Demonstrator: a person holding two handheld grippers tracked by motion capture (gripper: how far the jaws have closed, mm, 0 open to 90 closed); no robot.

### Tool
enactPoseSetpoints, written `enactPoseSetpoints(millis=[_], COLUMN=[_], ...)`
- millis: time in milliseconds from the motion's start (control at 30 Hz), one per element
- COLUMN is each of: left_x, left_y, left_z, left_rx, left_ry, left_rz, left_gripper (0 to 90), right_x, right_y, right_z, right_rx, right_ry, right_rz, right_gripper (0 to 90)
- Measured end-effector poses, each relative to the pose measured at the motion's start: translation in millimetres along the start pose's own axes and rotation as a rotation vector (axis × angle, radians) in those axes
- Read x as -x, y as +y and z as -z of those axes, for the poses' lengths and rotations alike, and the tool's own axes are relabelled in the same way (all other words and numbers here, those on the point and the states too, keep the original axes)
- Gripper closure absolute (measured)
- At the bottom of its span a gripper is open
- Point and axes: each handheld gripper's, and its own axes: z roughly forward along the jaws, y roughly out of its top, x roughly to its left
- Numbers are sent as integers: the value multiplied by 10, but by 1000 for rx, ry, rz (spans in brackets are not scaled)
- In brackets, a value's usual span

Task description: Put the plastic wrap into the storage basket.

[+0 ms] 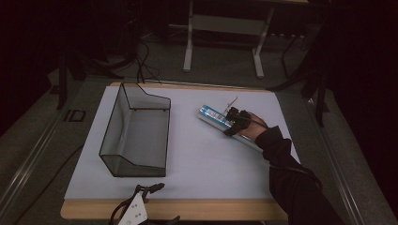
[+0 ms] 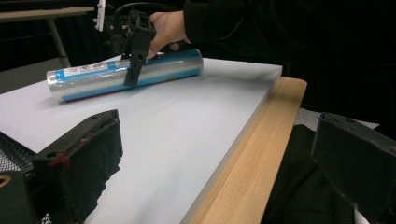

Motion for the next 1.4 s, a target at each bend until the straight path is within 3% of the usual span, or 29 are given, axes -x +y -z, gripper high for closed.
enactPoseSetpoints(millis=[167, 400, 533, 667, 733, 767, 800, 867, 900, 1000, 1067, 1100, 1167, 1200, 1400], left_x=[11, 7, 9, 8, 5, 3, 1, 3, 4, 5, 6, 7, 7, 5, 10], left_y=[2, 0, 0, 1, 1, -1, 0, -1, -1, -3, -4, -4, -6, -6, -10], left_z=[-3, 1, 2, 5, 7, 4, 2, -3, -5, -7, -6, -5, -4, -3, -10], left_rx=[2, 1, 2, 2, 3, 4, 2, 1, 1, -1, -2, -1, -2, -4, -6], left_ry=[0, -2, -3, -3, -3, -3, -4, -5, -6, -6, -6, -7, -7, -7, -14], left_rz=[-3, -3, -3, -3, -3, -1, -2, -3, -2, -2, -3, -3, -3, -4, -3], left_gripper=[24, 24, 24, 24, 24, 24, 24, 24, 24, 24, 24, 24, 24, 24, 24], right_x=[-26, 9, -4, -31, -6, 1, 23, 35, 42, 34, 37, 41, 42, 39, 18], right_y=[27, 82, 92, 55, 24, 14, 3, -1, -1, 20, 41, 49, 71, 86, 138], right_z=[6, 58, 70, 27, 31, 35, 36, 30, 21, 3, -18, -30, -49, -64, -105], right_rx=[-28, -94, -107, -168, -167, -161, -163, -170, -177, -189, -195, -200, -200, -203, -228], right_ry=[-12, 40, 20, -4, 18, -4, 25, 12, 42, 66, 46, 65, 57, 74, 44], right_rz=[15, 36, 68, 114, 84, 79, 51, 30, 18, -1, -9, -4, -4, 1, 48], right_gripper=[304, 297, 269, 255, 199, 147, 111, 107, 98, 103, 174, 183, 249, 260, 297])
